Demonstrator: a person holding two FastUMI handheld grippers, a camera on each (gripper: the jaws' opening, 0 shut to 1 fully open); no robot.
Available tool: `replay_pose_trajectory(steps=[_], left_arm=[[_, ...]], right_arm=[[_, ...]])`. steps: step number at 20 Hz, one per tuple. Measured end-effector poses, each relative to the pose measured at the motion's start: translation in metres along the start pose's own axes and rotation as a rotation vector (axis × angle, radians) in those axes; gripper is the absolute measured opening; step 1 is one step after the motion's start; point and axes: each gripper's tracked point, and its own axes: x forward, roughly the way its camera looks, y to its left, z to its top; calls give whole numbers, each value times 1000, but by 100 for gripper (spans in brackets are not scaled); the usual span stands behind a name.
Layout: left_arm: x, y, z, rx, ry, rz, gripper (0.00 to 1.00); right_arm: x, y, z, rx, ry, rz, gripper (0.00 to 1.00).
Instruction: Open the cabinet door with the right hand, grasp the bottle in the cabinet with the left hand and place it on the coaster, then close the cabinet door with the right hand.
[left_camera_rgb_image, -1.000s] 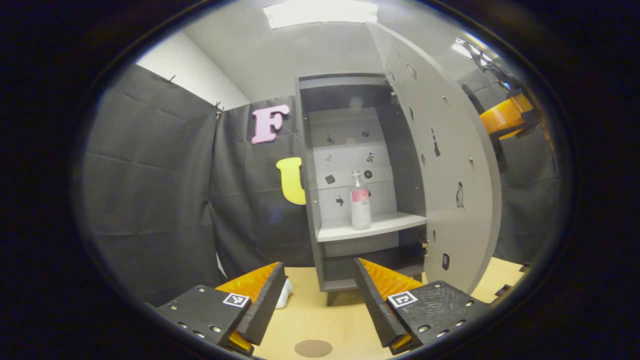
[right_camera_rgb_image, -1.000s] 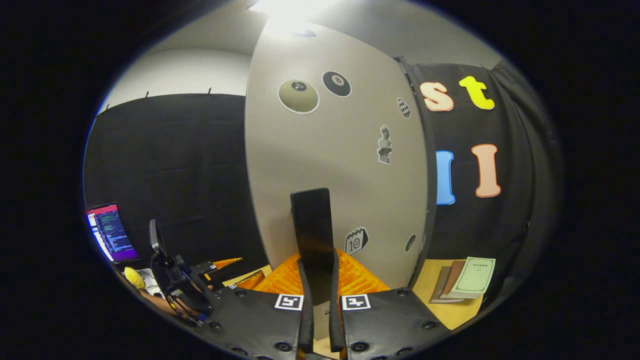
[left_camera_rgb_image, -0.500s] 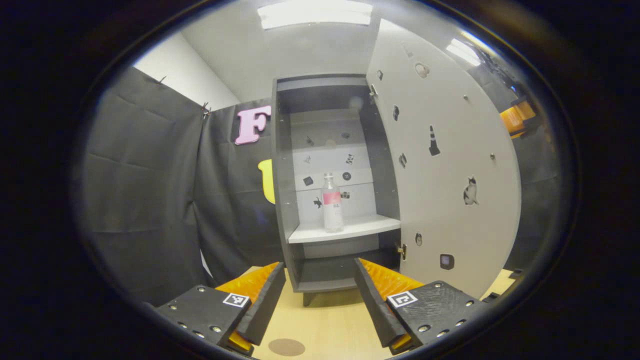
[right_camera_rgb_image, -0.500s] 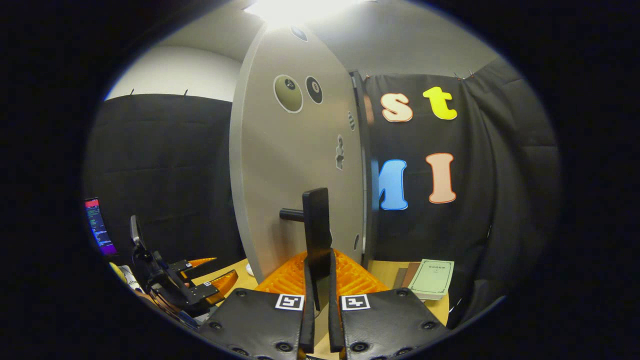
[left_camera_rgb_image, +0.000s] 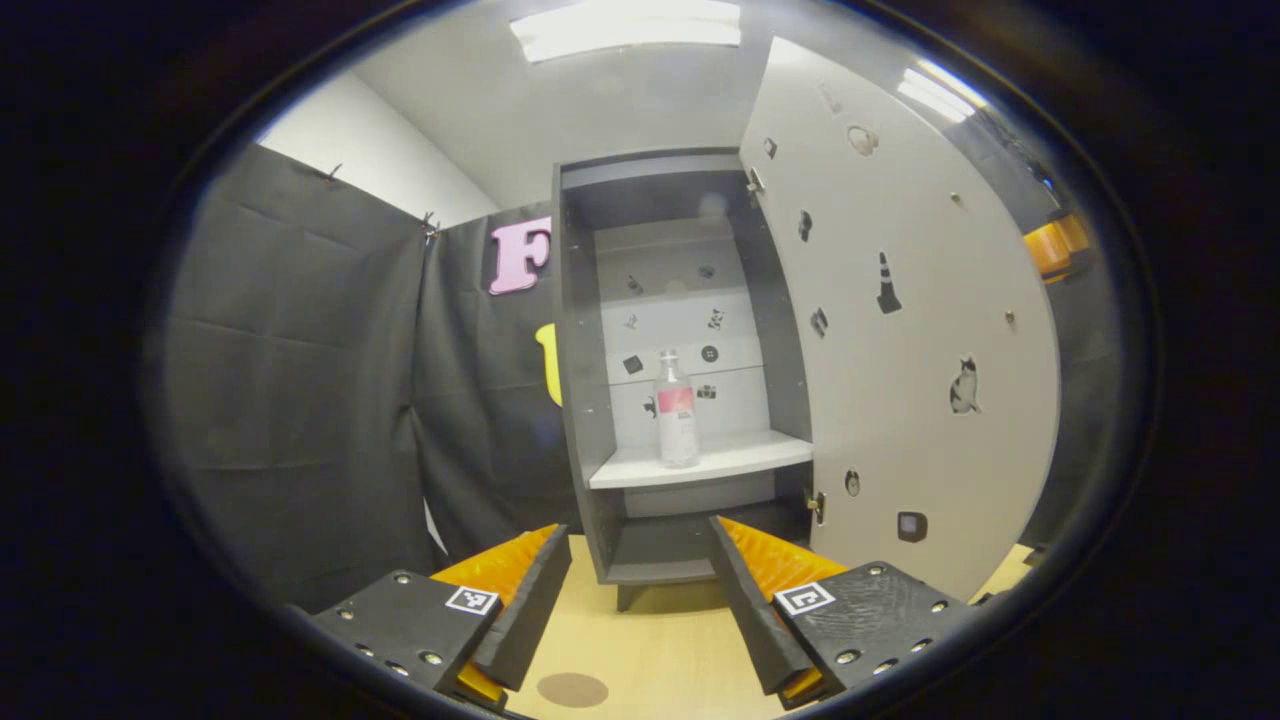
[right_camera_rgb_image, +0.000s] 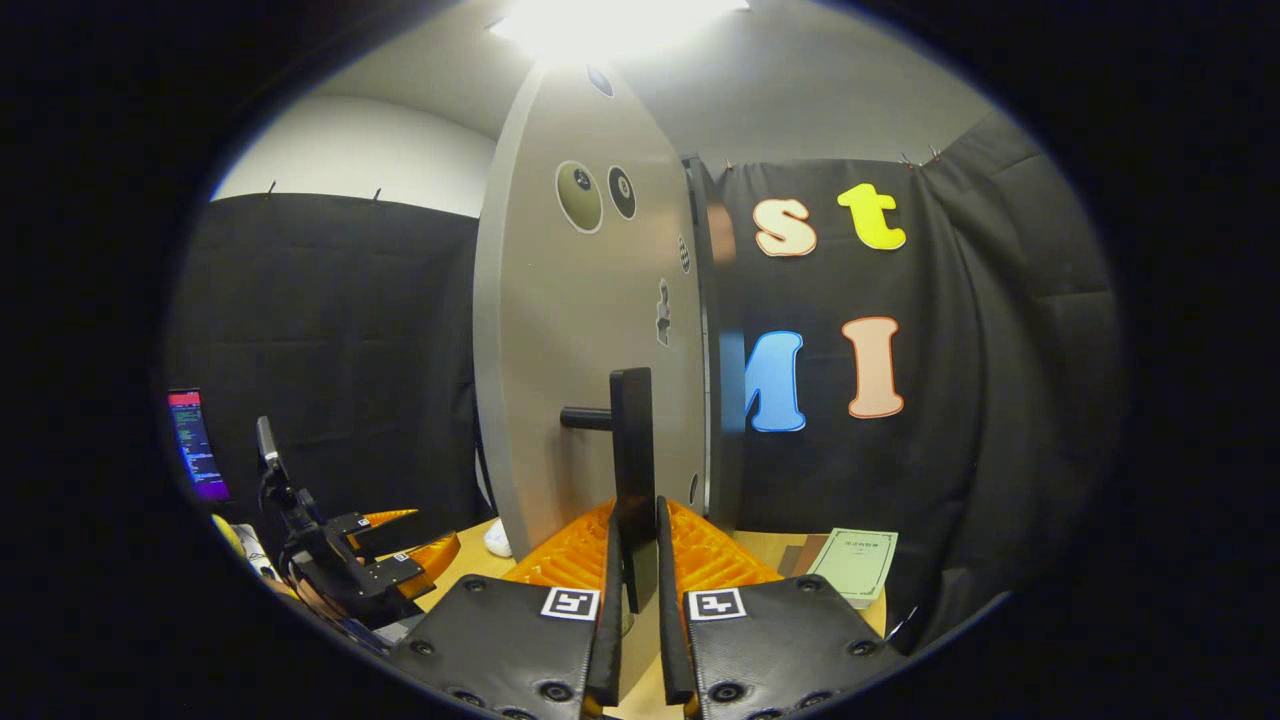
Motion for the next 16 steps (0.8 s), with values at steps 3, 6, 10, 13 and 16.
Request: replay_pose_trajectory(steps=[3,6,10,13,16], left_arm=[[3,2,12,4,-16,11,83],[17,-2,24,14,-31,-3,86],[44,-12,40,-19,-42,-62,84],[82,-15,56,-73,-57,-110,86],[125,-13,72,-101,-61,-148,84]], right_arm=[[-26,-18,-7,28,-20,-23,20],[-46,-52,-15,42,-28,-123,18],[-71,-86,-42,4,-7,-267,88],[-72,-104,-55,-23,9,-358,98],[-59,-113,-58,-9,26,-397,98]])
